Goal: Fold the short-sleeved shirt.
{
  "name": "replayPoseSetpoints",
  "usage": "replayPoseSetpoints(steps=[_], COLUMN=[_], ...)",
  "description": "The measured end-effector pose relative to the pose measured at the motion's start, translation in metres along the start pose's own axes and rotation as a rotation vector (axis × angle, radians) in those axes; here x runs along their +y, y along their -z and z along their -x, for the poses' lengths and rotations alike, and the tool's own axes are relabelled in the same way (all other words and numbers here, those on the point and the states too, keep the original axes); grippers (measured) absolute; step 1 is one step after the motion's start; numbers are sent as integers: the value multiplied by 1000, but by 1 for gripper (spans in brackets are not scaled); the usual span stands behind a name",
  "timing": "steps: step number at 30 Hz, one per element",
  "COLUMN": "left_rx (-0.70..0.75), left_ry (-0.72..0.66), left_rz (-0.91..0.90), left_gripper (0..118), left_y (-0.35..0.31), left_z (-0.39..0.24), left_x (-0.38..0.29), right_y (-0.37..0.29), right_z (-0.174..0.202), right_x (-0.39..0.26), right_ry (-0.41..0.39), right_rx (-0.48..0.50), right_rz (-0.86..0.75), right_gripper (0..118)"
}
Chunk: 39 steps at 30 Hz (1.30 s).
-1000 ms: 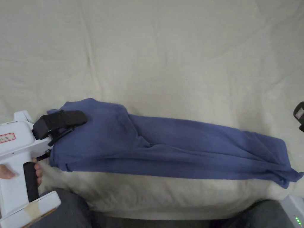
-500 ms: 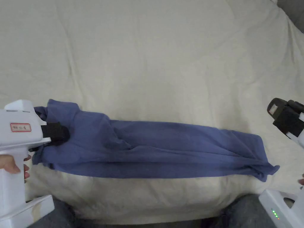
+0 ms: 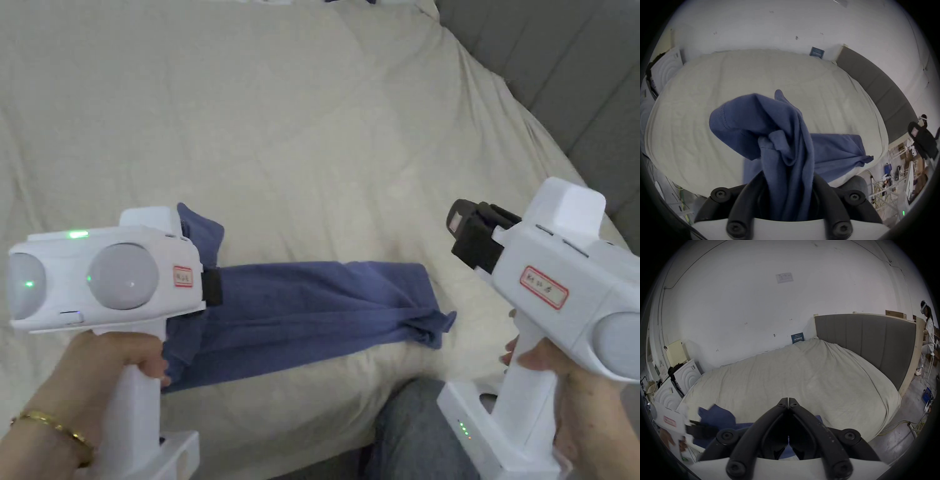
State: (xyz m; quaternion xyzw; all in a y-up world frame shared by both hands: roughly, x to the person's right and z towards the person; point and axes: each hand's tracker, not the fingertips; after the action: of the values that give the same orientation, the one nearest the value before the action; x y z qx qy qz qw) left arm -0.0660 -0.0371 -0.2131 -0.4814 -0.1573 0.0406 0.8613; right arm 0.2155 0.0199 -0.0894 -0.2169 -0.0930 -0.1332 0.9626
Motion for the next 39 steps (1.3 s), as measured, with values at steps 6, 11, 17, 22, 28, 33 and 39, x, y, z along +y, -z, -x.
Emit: replayPoseSetpoints(steps=[6,11,17,22,28,33,39], left_rx=[4,-108,-118,7,-84,-92,-56], left_ry=[-55,-7,-30,90,5,64,66], left_rz=[93,82,-72,-223,-149,-75,-22], left_gripper=[63,87,32,2,2,2,2], left_y=[87,106,55,5,19,57,93], left_z=[-45,-60,-41,-19,-9,-37,-69], left_x=[-14,-26,-4,-20,-73,-104,-105], right_y=[-12,-14,-16,-17,-12,-13,-18], right_z=[-22,-37,-39,-33,-25,-23,-28], right_x=[-8,-12,-15,-14,-18,-22,-24], right_ry=[37,88,84,61,50,34,23], right_rx=[-13,-22,-18,-5,9,12,-7], right_rz=[-19,-12,-6,-9,11,35,49], right_gripper=[2,2,2,2,2,2,2])
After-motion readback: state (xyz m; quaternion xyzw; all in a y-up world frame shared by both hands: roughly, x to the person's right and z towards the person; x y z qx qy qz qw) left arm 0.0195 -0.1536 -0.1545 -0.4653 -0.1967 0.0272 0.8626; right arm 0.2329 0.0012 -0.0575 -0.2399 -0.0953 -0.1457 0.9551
